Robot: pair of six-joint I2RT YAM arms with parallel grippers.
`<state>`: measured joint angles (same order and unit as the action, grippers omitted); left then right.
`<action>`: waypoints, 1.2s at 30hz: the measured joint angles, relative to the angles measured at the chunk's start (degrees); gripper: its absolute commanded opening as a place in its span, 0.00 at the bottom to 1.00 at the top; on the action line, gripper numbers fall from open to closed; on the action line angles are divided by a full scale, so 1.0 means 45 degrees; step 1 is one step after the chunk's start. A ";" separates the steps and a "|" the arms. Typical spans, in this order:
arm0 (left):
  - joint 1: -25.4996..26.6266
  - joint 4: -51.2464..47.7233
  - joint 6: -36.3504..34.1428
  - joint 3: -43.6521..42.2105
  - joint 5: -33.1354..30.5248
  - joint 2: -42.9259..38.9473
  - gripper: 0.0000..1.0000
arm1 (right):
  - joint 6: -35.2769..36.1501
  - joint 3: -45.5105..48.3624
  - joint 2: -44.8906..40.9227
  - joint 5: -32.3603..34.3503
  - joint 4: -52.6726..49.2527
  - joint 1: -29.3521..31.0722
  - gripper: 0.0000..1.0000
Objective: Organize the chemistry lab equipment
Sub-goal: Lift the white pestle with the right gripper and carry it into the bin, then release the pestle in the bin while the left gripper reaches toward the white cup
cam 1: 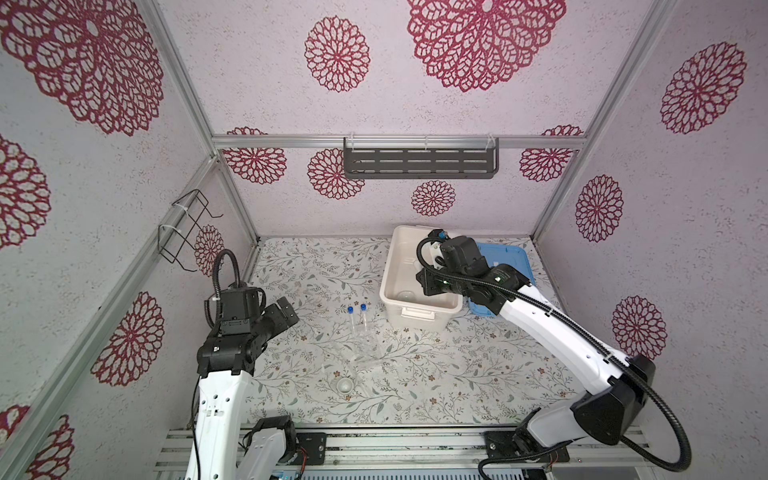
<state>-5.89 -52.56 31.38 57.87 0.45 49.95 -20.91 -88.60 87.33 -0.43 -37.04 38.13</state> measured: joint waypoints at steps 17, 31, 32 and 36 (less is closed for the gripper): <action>-0.0063 -0.0724 -0.0073 -0.0257 0.1996 0.0427 0.97 | 0.2195 -0.4716 0.7087 -0.0141 -0.2458 -0.2021 0.08; -0.0121 -0.3823 0.0889 -0.0860 0.3657 0.0952 0.97 | -0.0675 -0.5576 0.9772 0.0806 -0.0699 -0.1991 0.09; -0.0121 -0.3988 0.0913 -0.1030 0.3657 0.0889 0.97 | -0.1073 -0.5518 0.9772 0.0899 -0.0291 -0.1977 0.09; -0.0117 -0.4507 0.0952 -0.1515 0.3764 0.0661 0.97 | -0.2370 -0.5061 0.9763 0.1384 0.1350 -0.1885 0.09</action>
<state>-6.42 -72.84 35.66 51.05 17.39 52.93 -31.57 -111.37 131.26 5.80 -30.96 29.65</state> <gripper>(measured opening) 0.975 0.178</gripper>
